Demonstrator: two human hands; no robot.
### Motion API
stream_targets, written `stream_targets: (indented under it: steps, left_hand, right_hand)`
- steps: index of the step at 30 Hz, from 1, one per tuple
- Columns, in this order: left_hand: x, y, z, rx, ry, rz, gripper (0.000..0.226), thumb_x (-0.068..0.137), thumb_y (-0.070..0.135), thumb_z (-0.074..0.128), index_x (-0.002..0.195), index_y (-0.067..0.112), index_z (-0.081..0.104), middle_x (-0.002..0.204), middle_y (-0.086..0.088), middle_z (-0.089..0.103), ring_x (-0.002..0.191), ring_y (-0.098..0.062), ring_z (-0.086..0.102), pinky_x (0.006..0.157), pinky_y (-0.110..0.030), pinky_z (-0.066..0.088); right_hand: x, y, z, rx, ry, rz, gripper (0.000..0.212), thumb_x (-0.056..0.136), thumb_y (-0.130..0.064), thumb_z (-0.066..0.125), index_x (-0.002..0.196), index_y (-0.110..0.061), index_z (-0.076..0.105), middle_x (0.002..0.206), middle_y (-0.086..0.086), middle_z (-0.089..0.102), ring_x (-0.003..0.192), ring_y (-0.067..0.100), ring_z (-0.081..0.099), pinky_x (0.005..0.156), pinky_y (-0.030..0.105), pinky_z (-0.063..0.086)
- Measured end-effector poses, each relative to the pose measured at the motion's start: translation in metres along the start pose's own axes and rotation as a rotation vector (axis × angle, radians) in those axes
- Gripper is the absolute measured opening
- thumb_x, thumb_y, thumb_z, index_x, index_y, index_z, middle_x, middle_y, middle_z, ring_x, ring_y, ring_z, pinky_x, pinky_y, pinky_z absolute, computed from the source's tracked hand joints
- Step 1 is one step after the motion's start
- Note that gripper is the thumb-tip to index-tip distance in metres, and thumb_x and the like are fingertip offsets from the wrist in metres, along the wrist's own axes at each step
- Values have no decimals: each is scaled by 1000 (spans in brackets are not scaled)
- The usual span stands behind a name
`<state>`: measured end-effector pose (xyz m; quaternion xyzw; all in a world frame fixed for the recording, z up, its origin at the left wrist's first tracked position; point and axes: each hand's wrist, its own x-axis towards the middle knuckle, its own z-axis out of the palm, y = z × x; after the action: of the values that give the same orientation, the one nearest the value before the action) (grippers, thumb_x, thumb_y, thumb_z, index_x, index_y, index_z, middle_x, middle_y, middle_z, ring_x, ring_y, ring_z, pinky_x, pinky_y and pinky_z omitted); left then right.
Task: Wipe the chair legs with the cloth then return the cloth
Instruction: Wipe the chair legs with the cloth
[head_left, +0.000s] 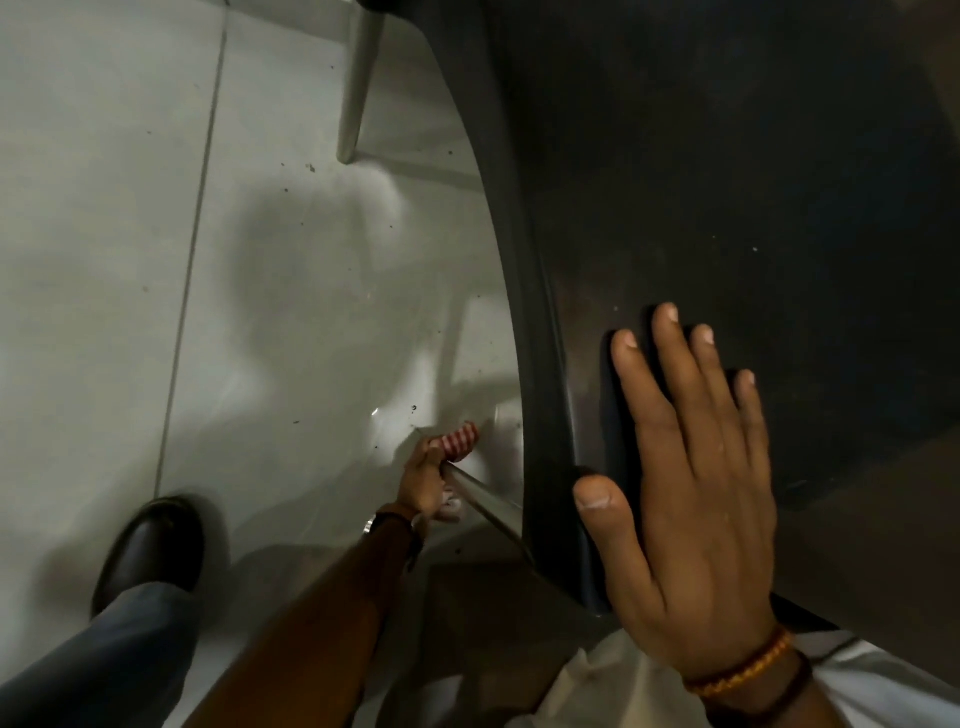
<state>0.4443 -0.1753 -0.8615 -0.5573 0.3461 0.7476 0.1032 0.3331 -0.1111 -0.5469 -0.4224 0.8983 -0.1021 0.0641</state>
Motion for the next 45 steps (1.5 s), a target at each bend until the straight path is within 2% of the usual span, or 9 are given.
stream_targets:
  steps: [11,14,20,24,27,32,36,42,45]
  left_hand:
    - [-237,67,35,-286,-238,232,61,89,56,57,144,31,53,145,1,62,131,-16,60,109,-39,49]
    - [-208,60,20,-185,-281,202,47,89,64,52,131,45,62,125,10,74,114,-12,71,84,-23,60]
    - [-40,31,-7,-1,-151,-89,30,109,32,37,130,19,53,79,-11,71,52,-17,60,44,-24,52]
    - [17,34,-1,38,-125,-211,35,98,4,58,129,-11,60,132,-32,63,120,-43,65,93,-14,51]
    - [-13,48,2,111,-75,-154,34,105,12,49,129,-8,61,137,-29,61,127,-38,60,106,-40,47]
    - [-127,82,16,94,-116,-13,33,107,21,44,113,7,73,108,-26,75,94,-31,74,92,-47,58]
    - [-211,93,23,15,-139,19,34,108,19,43,93,9,72,71,-10,73,60,-12,74,52,-22,56]
    - [-198,65,14,-97,-74,88,34,100,46,51,123,32,71,114,1,79,101,-19,76,85,-39,62]
    - [-112,46,7,27,-34,52,38,107,26,46,139,11,59,132,-14,69,108,-22,71,76,-16,58]
  right_hand:
    - [1,-3,-5,-18,-26,16,73,108,-64,18,168,-25,24,180,4,18,167,27,15,133,58,10]
    - [1,-3,-5,-19,-30,12,73,108,-65,18,168,-25,25,179,4,19,167,27,15,133,56,9]
    - [-1,-3,-4,10,-1,14,72,108,-64,18,168,-25,26,179,3,20,167,25,15,133,53,8]
    - [1,0,0,16,14,1,72,107,-65,19,168,-27,26,179,3,21,167,25,15,133,53,8]
    - [1,-2,-2,19,13,11,72,107,-65,17,167,-27,25,179,4,21,167,25,15,133,55,9]
    - [1,-2,-5,4,-5,19,73,106,-65,20,167,-25,27,178,5,22,167,26,16,132,58,11]
    - [2,-4,-7,-11,-22,26,74,106,-64,21,166,-21,31,178,7,24,166,27,17,131,61,15]
    - [1,-3,-6,-14,-39,25,74,107,-64,21,167,-23,29,179,5,21,167,26,15,131,61,14]
    - [0,-2,-5,-8,-37,28,73,107,-65,20,168,-25,26,179,3,20,167,25,14,132,59,11]
